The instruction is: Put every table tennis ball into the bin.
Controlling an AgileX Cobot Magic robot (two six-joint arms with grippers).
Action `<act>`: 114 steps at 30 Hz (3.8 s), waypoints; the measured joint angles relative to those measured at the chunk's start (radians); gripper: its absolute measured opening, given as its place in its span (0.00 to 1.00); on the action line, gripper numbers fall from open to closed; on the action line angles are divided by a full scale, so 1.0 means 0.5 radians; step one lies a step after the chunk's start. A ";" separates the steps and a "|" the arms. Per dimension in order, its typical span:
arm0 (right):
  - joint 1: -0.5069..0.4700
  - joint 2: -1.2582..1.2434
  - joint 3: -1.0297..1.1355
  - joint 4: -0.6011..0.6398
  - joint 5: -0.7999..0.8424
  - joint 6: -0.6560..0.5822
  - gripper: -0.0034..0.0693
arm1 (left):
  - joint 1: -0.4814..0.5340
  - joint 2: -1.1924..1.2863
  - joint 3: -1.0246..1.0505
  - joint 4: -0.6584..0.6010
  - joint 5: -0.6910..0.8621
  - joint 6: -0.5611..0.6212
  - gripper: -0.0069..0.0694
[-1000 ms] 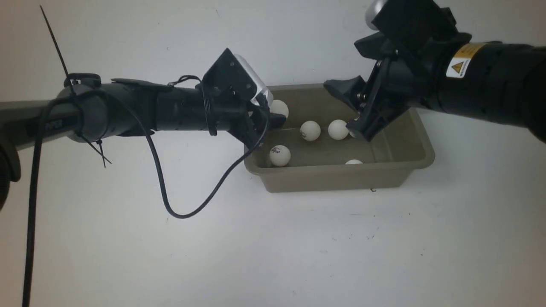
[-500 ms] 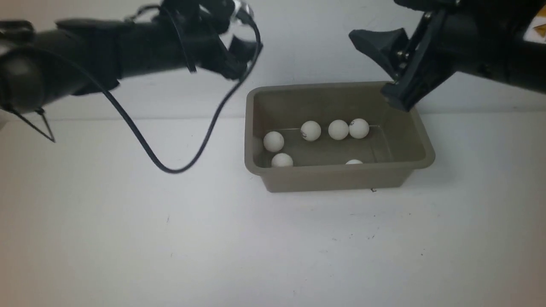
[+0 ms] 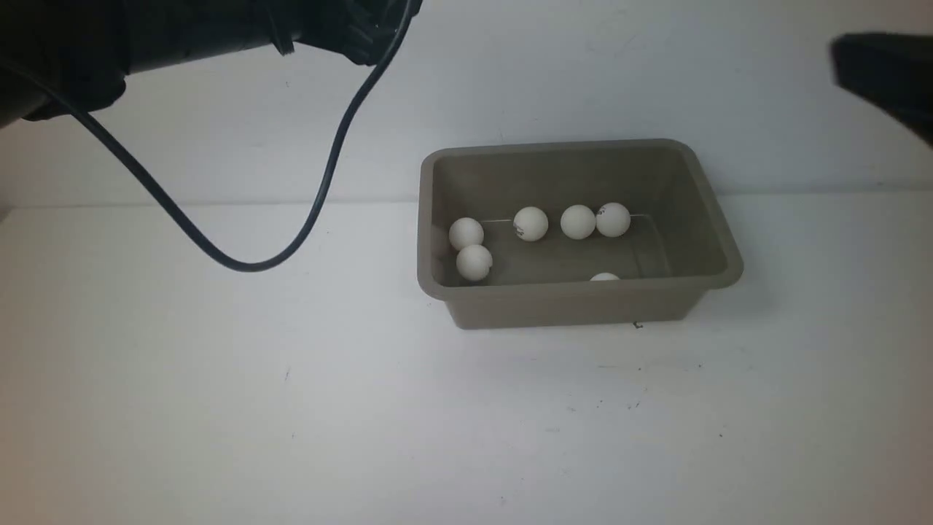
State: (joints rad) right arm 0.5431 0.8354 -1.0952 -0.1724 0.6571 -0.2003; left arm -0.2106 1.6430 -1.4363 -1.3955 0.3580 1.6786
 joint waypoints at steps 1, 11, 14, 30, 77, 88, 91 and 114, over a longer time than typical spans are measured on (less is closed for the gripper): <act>0.000 -0.050 0.018 -0.054 0.023 0.051 0.70 | 0.000 0.000 0.000 0.000 0.000 -0.007 0.80; 0.000 -0.493 0.424 -0.467 0.049 0.586 0.70 | 0.000 0.000 0.000 -0.003 0.036 -0.060 0.80; 0.000 -0.561 0.676 -0.637 -0.109 0.794 0.70 | 0.000 0.000 0.000 -0.010 0.064 -0.064 0.80; 0.000 -0.578 1.171 -1.593 -0.639 1.770 0.67 | 0.000 0.000 0.000 -0.014 0.178 -0.066 0.80; 0.000 -1.087 1.466 -2.187 -1.219 2.669 0.49 | 0.000 0.000 0.000 -0.156 0.220 0.010 0.80; 0.000 -1.094 1.894 -2.289 -0.912 2.810 0.39 | 0.000 0.000 0.000 -0.164 0.215 0.039 0.80; 0.000 -1.094 1.941 -2.289 -0.911 2.840 0.38 | 0.000 0.000 0.000 -0.174 0.214 0.039 0.80; 0.000 -1.094 1.969 -2.289 -0.900 2.929 0.38 | 0.000 0.000 0.000 -0.259 0.212 0.039 0.80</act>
State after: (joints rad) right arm 0.5431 0.2883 -0.1107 -1.3171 0.2070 1.2642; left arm -0.2106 1.6430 -1.4363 -1.5252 0.4639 1.6978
